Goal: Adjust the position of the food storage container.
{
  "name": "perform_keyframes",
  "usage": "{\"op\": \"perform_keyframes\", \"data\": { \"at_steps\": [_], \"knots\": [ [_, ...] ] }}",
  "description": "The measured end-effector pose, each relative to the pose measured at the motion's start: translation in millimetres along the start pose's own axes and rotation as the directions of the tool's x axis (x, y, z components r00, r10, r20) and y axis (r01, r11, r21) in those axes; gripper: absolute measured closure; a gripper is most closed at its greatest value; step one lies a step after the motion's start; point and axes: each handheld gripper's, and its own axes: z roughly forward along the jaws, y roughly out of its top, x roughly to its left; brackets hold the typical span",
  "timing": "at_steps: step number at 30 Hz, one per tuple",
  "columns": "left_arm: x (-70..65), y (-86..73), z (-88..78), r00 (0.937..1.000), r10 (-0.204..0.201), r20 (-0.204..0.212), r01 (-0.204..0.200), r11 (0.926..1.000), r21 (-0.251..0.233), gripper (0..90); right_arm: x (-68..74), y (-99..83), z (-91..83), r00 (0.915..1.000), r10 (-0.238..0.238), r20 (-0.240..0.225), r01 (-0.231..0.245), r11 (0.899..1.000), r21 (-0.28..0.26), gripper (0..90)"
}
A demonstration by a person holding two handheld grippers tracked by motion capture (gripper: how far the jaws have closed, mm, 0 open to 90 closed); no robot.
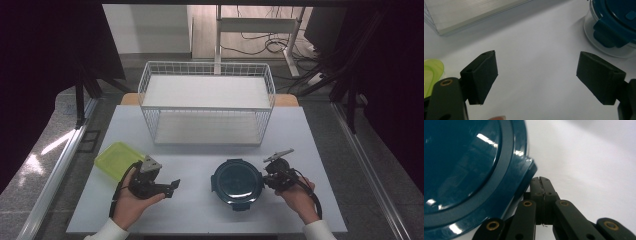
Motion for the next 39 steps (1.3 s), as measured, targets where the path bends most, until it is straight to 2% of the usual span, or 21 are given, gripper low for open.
{"op": "perform_keyframes", "data": {
  "at_steps": [6,14,19,32,35,37,39],
  "knots": [
    [0.5,-0.1,-0.6,1.0,-0.001,0.0,0.001,1.0,-0.002,17.0,14.3,7.1,5.2,0.9996,-0.029,-0.002,0.029,1.0,-0.003,88.9],
    [1.3,-0.2,-0.6,1.0,0.0,-0.002,0.0,1.0,-0.001,17.1,29.5,10.8,7.9,0.998,-0.055,-0.032,0.055,0.999,-0.003,88.9],
    [1.6,-0.2,-0.6,1.0,0.0,-0.003,0.0,1.0,-0.001,17.1,40.2,13.0,9.6,0.9954,-0.083,-0.048,0.083,0.997,-0.005,88.8],
    [2.8,-0.3,-0.3,1.0,-0.001,-0.009,0.001,1.0,0.0,17.1,61.4,18.8,13.3,0.9887,-0.12,-0.09,0.119,0.993,-0.018,88.8],
    [3.7,-0.5,-0.4,0.9999,-0.011,-0.01,0.011,0.9999,-0.006,17.1,62.5,19.4,14.1,0.9873,-0.126,-0.096,0.124,0.992,-0.026,88.8],
    [4.2,-0.6,-0.8,0.9999,-0.011,-0.011,0.011,0.9999,-0.006,17.0,59.2,18.8,14.2,0.9834,-0.135,-0.122,0.131,0.991,-0.035,88.7],
    [6.4,-1.4,-1.8,0.9997,-0.024,-0.011,0.023,0.9997,-0.01,17.0,53.1,17.2,14.0,0.9814,-0.117,-0.152,0.109,0.992,-0.06,88.7]
  ]
}}
